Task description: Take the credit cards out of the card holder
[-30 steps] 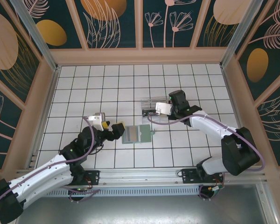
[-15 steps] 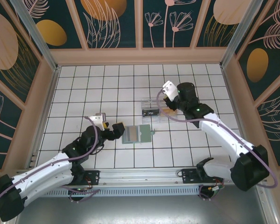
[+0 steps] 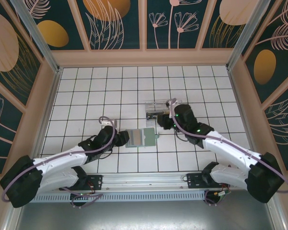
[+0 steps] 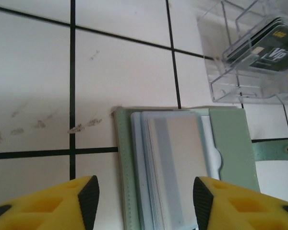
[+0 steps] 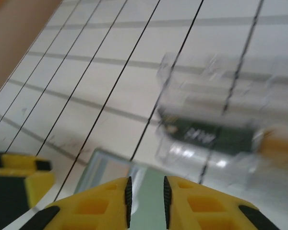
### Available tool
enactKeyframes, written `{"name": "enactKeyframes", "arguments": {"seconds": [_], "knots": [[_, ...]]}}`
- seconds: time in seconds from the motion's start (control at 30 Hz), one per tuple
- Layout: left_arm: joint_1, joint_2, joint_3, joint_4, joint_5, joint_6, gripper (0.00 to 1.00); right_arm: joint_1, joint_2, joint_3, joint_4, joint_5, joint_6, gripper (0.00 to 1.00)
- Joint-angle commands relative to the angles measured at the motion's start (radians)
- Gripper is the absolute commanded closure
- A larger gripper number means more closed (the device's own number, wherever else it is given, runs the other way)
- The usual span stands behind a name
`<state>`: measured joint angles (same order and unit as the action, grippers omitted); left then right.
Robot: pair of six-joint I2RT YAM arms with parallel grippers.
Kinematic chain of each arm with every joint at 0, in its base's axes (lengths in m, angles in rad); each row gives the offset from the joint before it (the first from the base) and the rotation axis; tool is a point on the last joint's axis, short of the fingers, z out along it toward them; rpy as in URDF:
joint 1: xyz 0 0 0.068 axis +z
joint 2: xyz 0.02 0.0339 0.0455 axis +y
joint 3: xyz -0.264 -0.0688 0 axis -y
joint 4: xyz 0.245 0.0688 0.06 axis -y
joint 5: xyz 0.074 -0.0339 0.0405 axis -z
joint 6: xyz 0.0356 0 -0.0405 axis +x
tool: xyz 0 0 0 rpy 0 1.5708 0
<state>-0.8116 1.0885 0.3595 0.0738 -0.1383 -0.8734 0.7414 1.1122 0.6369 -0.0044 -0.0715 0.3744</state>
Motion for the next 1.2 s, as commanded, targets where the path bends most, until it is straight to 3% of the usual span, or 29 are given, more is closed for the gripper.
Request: {"name": "enactKeyframes", "arguments": {"seconds": [0.0,0.17,0.53,1.17], "knots": [[0.000,0.059,0.056,0.001,0.039,-0.019,0.51,0.069,0.061,-0.043,0.101,0.003,0.160,0.77],[0.000,0.142,0.092,0.019,0.082,-0.027,0.57,0.111,0.173,-0.066,0.101,0.029,0.195,0.81],[0.001,0.222,0.121,0.036,0.135,-0.044,0.59,0.119,0.356,-0.073,0.096,0.058,0.189,0.88],[0.002,0.299,0.136,0.052,0.178,-0.044,0.62,0.144,0.403,-0.054,0.089,0.068,0.198,0.88]]}}
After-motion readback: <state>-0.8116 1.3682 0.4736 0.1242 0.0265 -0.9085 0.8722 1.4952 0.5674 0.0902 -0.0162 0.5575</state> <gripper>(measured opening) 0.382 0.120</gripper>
